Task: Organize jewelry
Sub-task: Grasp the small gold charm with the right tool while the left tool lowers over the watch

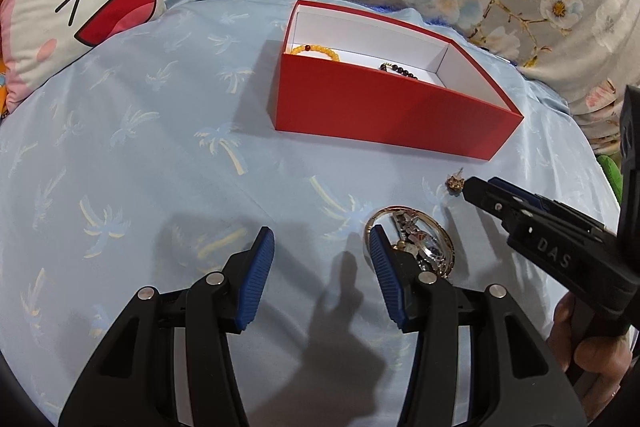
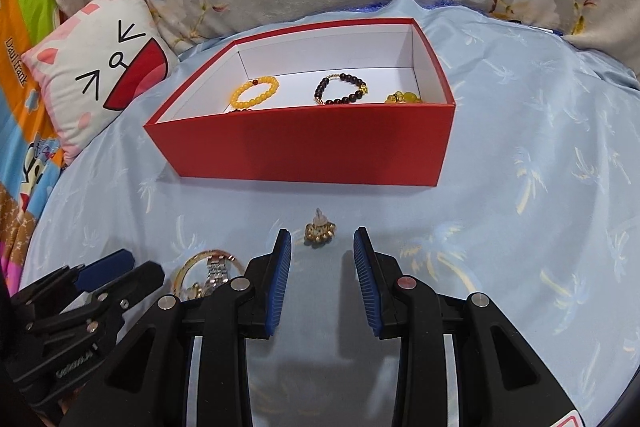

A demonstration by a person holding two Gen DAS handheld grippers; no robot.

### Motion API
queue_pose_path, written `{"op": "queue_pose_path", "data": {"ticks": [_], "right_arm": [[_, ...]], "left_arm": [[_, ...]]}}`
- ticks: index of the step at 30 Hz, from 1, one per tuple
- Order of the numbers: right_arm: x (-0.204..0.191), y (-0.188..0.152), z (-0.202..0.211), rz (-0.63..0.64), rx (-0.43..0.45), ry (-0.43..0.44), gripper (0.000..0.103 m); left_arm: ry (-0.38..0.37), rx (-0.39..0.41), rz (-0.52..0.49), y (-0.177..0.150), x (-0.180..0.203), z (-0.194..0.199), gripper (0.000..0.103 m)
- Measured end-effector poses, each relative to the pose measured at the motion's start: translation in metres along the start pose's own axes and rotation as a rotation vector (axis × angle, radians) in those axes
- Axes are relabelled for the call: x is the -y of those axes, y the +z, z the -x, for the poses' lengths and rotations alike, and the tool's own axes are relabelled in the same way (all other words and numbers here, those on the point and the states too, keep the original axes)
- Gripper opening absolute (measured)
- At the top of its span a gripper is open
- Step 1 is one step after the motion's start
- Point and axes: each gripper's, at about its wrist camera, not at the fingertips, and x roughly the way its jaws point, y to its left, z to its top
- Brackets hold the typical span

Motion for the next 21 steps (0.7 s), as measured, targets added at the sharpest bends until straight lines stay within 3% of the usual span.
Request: {"op": "queue_pose_path", "data": {"ticks": [5, 8, 21], "right_arm": [[0.0, 0.007, -0.011, -0.007, -0.005, -0.01, 0.027], [0.0, 0.011, -0.019, -0.006, -0.022, -0.015, 0.013], [0.011, -0.013, 0.012, -0.037, 0.001, -0.02, 0.012]], "left_arm": [[0.002, -0.004, 0.004, 0.0, -0.003, -0.002, 0.047], [0.002, -0.005, 0.005, -0.001, -0.003, -0.002, 0.047], [-0.05, 0.007, -0.034, -0.004, 0.013, 0.008, 0.047]]}}
